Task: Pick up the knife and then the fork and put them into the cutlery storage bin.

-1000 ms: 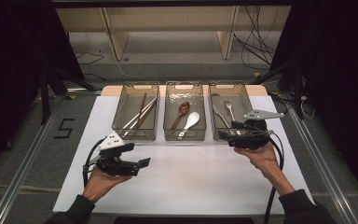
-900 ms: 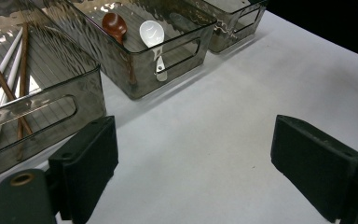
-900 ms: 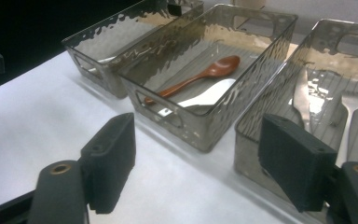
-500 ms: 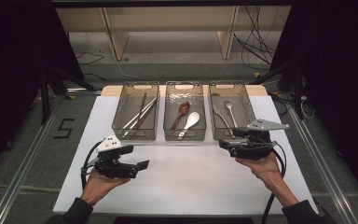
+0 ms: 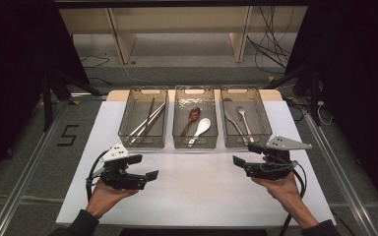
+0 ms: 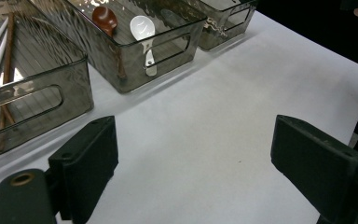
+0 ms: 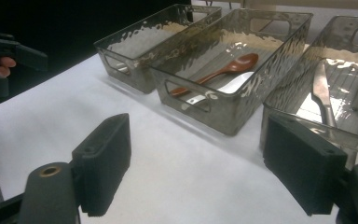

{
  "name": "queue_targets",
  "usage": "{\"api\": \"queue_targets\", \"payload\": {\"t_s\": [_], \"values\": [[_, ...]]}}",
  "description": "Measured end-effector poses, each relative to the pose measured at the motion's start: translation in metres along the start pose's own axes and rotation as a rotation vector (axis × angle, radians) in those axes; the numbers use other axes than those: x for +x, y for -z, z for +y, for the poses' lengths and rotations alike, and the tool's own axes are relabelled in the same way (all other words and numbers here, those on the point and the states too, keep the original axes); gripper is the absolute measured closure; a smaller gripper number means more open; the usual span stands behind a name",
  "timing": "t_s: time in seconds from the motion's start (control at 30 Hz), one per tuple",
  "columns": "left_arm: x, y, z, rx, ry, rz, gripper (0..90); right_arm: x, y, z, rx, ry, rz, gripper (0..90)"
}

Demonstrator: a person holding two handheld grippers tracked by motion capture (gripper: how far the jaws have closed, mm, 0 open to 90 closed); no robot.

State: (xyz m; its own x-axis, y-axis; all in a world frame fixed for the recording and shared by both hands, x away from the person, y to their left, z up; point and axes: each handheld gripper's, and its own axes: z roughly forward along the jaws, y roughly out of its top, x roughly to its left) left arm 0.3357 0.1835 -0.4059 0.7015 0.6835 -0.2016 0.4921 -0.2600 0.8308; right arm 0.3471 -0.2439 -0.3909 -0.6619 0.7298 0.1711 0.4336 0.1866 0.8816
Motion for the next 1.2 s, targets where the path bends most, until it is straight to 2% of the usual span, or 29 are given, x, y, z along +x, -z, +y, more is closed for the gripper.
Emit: {"api": "queue_targets", "payload": {"t_s": [0.6, 0.77, 0.93, 1.2], "values": [[-0.003, 0.002, -0.002, -0.027, 0.005, -0.019, 14.4, 0.014, 0.010, -0.025, -0.009, 0.018, 0.005, 23.2], [-0.004, 0.002, -0.003, -0.030, -0.003, -0.026, 14.4, 0.018, 0.012, -0.030, 0.005, 0.032, 0.007, 22.2], [-0.004, 0.004, -0.003, -0.051, -0.001, -0.025, 13.8, 0.019, 0.011, -0.031, 0.012, 0.042, -0.002, 21.5], [-0.005, 0.003, -0.003, -0.047, -0.005, -0.031, 13.5, 0.019, 0.011, -0.030, 0.008, 0.047, -0.010, 21.2]]}}
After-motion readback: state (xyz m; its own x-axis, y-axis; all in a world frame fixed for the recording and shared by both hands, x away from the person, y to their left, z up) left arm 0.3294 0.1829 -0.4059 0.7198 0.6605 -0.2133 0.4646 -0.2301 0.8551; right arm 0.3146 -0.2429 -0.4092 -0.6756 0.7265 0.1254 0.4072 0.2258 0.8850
